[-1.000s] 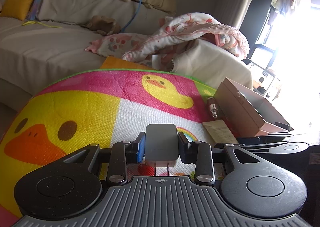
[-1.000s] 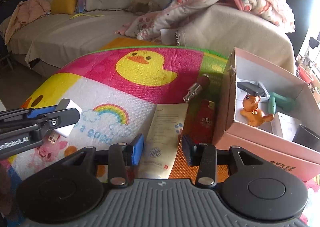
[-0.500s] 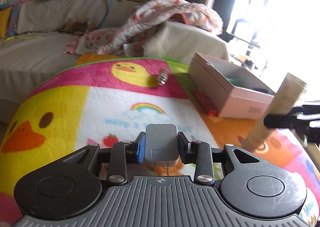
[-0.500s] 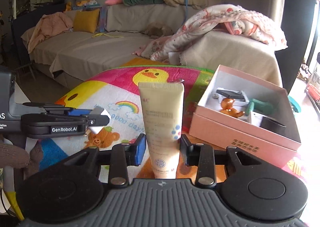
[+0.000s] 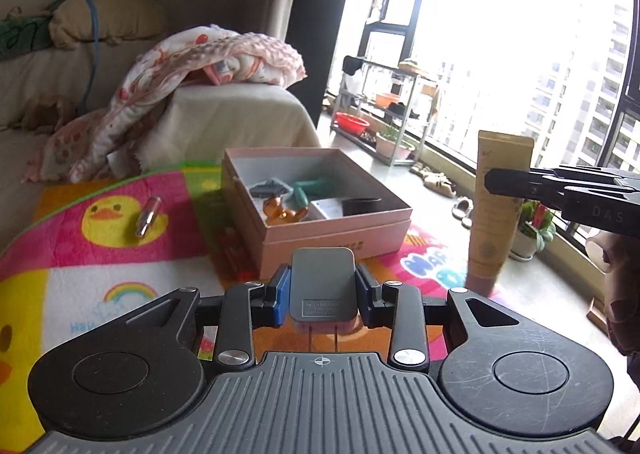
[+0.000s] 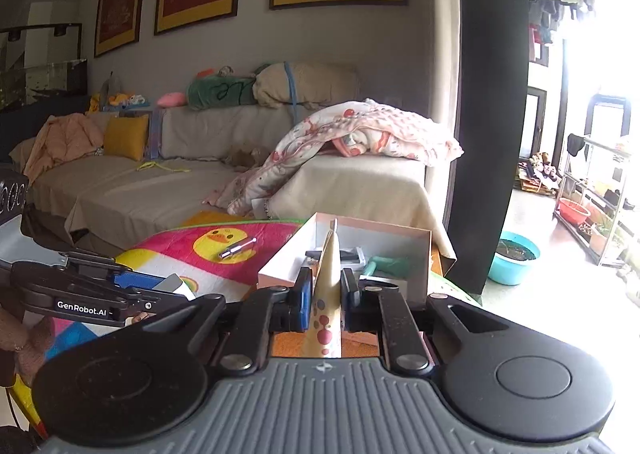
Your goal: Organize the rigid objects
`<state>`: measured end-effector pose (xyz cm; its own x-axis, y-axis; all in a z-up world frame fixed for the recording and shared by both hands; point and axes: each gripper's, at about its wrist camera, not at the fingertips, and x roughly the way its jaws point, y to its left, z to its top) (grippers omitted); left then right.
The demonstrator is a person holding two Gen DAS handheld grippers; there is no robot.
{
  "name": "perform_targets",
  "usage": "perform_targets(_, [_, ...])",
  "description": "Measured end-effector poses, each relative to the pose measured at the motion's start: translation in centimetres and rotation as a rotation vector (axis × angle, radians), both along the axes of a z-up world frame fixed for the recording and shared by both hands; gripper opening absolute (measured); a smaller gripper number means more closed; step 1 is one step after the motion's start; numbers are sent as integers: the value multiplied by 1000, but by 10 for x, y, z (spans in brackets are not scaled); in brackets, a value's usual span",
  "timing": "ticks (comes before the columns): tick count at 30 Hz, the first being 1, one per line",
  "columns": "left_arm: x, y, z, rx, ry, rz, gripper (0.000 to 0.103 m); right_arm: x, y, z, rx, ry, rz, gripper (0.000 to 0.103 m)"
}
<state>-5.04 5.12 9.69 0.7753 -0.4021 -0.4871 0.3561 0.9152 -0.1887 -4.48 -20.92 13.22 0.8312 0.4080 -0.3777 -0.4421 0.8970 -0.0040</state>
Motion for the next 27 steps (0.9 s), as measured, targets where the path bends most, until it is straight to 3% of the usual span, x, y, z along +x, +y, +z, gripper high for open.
perform_targets(4, [17,-11,27,-3,-66,-26,37,6,-8,15,18,-48,-11,5])
perform_targets(8, [60,-18,43,-29,-101,2,37,31,-10,35,85,-68,-26,5])
perform_targets(13, [114,-19,31,-61,-46,55,37,71,-17,49,153,-70,-58,3])
perform_targets(17, [115,-20,10,-91,1,15,37,72,-28,36,58,-50,-20,4])
perform_targets(18, [112,-20,5,-92,8,8,37,71,-32,28,33,-40,-9,9])
perform_targets(20, [104,-18,-10,-107,45,-9,37,67,-47,0,-15,27,15,34])
perform_targets(21, [100,-17,-17,-114,66,-15,37,66,-54,-14,-27,66,13,59])
perform_targets(22, [97,-16,-23,-117,84,-18,37,66,-62,-30,-32,113,3,67])
perform_targets(27, [75,-9,-44,-109,133,-16,37,71,-84,-85,-15,295,-9,67])
